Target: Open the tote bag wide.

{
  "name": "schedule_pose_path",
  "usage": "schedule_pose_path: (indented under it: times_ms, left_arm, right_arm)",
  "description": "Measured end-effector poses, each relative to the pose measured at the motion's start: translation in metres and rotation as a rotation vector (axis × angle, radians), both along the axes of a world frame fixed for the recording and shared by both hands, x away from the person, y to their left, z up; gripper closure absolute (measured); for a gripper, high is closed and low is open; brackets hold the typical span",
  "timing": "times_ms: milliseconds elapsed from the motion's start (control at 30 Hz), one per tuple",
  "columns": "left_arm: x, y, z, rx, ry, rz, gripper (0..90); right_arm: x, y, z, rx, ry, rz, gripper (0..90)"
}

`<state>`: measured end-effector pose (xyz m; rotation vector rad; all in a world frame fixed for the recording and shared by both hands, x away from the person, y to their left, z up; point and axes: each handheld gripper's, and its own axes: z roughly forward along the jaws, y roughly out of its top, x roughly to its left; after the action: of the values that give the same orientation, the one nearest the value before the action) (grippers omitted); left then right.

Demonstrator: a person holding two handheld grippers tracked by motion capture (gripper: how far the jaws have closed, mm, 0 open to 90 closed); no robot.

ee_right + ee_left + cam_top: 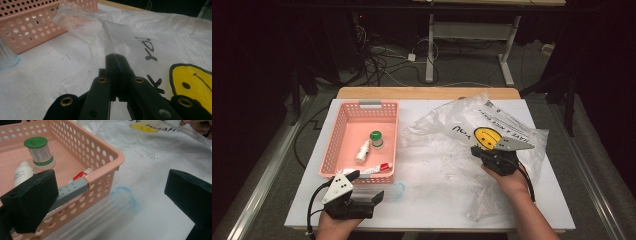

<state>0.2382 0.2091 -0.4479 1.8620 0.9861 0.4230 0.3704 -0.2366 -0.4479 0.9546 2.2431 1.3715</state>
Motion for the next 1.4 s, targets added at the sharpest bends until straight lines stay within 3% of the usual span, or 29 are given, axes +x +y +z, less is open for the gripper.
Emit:
schedule_pose_path:
  times_ms: [767,1067,1167,1400]
  left_arm:
    - [0.001,0.000,0.000,-0.020,0.008,-0.001,0.0]
    - [0.005,0.007,0.003,-0.062,0.022,0.018,0.0]
    - [0.007,0.009,0.007,-0.070,0.006,0.051,0.0]
    - [0.023,0.019,0.016,-0.074,0.003,0.080,0.0]
  right_arm:
    - [-0.011,-0.016,0.035,0.110,-0.133,-0.054,90.0]
    - [-0.011,-0.015,0.034,0.106,-0.128,-0.049,90.0]
    - [-0.011,-0.015,0.034,0.106,-0.127,-0.044,90.0]
    - [-0.011,-0.014,0.034,0.106,-0.125,-0.040,90.0]
